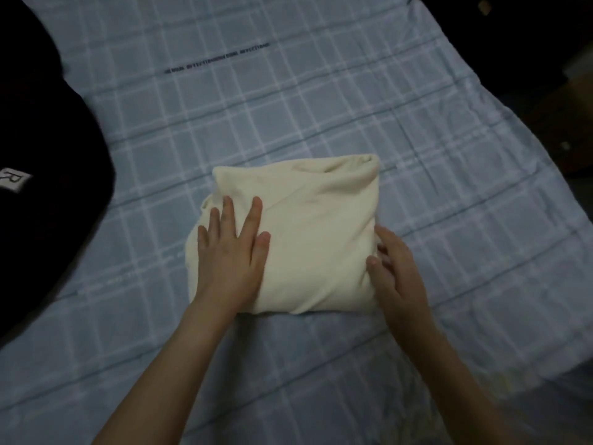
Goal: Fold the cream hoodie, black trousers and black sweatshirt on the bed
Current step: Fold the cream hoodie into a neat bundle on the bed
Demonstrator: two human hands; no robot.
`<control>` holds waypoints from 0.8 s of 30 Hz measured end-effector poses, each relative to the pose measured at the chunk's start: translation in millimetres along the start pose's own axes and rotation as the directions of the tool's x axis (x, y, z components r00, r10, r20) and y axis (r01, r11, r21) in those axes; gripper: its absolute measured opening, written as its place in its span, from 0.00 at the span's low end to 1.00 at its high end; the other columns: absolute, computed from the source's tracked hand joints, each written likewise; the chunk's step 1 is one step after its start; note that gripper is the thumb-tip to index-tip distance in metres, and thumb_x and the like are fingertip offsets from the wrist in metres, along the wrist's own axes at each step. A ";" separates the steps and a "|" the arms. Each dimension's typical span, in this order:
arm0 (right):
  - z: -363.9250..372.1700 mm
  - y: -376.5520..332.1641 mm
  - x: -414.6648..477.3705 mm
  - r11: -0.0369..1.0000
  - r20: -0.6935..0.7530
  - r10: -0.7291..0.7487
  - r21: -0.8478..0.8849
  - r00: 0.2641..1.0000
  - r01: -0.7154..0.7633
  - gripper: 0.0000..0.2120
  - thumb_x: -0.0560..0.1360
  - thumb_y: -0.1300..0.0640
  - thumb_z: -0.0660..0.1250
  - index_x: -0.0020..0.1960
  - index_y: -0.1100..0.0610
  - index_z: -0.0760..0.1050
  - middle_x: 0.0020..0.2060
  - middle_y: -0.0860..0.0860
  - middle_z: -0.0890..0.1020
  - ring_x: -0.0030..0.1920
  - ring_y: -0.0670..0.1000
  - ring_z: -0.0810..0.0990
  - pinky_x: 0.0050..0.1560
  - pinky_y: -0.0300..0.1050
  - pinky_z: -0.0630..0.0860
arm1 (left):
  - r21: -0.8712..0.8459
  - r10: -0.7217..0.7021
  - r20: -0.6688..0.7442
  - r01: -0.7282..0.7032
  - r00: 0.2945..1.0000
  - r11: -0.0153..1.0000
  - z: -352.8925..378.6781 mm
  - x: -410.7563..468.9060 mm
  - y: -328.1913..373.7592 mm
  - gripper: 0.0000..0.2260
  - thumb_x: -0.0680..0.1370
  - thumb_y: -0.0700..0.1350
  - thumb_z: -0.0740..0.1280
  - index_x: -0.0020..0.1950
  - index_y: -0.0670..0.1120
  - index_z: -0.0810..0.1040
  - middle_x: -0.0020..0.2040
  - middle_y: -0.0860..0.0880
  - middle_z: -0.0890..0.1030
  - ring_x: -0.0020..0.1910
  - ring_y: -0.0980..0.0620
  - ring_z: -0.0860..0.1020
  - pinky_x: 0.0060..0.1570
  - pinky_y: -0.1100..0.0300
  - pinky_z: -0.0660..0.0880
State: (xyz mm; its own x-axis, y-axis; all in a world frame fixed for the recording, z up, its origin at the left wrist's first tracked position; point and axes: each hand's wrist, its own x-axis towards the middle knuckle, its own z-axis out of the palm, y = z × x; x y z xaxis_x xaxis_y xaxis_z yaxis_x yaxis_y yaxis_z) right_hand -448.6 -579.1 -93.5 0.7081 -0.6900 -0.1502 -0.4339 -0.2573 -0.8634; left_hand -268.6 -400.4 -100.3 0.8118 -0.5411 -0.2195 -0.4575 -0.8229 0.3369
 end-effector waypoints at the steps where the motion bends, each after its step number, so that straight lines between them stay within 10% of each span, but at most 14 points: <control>1: -3.6 3.0 -10.8 1.000 -0.025 0.026 0.010 0.999 -0.025 0.22 0.77 0.52 0.64 0.70 0.52 0.70 0.65 0.53 0.76 0.66 0.55 0.74 0.67 0.58 0.71 | 0.032 0.047 -0.061 -0.045 0.997 0.998 -3.0 -4.5 8.1 0.27 0.81 0.59 0.46 0.80 0.54 0.54 0.80 0.39 0.53 0.78 0.37 0.53 0.75 0.39 0.49; 6: -9.4 6.8 -37.3 0.996 -0.101 0.092 -0.012 0.991 -0.093 0.17 0.71 0.53 0.75 0.58 0.56 0.81 0.51 0.51 0.83 0.54 0.53 0.80 0.57 0.54 0.77 | 0.185 0.506 -0.054 -0.489 0.861 0.852 7.2 -23.3 53.9 0.26 0.80 0.59 0.52 0.77 0.54 0.63 0.79 0.48 0.61 0.78 0.44 0.57 0.74 0.39 0.48; 16: -13.0 17.6 -50.8 0.934 -0.171 0.323 0.217 0.931 -0.284 0.07 0.70 0.63 0.76 0.43 0.52 0.84 0.29 0.34 0.82 0.33 0.32 0.80 0.36 0.25 0.71 | 0.190 0.459 0.050 -0.460 0.887 0.867 24.2 -9.7 39.6 0.28 0.78 0.61 0.52 0.77 0.53 0.63 0.77 0.52 0.63 0.77 0.48 0.60 0.74 0.44 0.52; 20: -20.6 2.1 -43.0 0.964 -0.155 0.266 0.069 0.951 -0.258 0.10 0.74 0.59 0.73 0.55 0.59 0.82 0.48 0.45 0.85 0.51 0.44 0.82 0.54 0.43 0.76 | 0.156 0.464 0.041 -0.465 0.885 0.872 14.9 -13.2 44.0 0.27 0.79 0.59 0.50 0.77 0.52 0.63 0.77 0.51 0.63 0.77 0.47 0.59 0.74 0.43 0.51; 24: -0.4 -46.2 -20.0 0.908 -0.127 -0.292 -0.347 0.948 0.233 0.25 0.79 0.49 0.58 0.74 0.57 0.68 0.71 0.52 0.71 0.73 0.53 0.64 0.74 0.51 0.59 | 0.142 0.446 -0.042 -0.437 0.894 0.888 3.5 -12.2 41.5 0.26 0.81 0.57 0.49 0.78 0.52 0.62 0.78 0.49 0.61 0.78 0.44 0.58 0.74 0.42 0.51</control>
State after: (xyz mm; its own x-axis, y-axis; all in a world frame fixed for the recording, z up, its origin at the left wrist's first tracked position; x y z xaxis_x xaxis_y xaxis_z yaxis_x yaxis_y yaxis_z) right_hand -442.9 -553.7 -50.4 0.7272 -0.6649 0.1706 -0.4224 -0.6294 -0.6522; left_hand -298.8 -428.5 -86.8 0.5368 -0.8437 -0.0075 -0.8124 -0.5193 0.2654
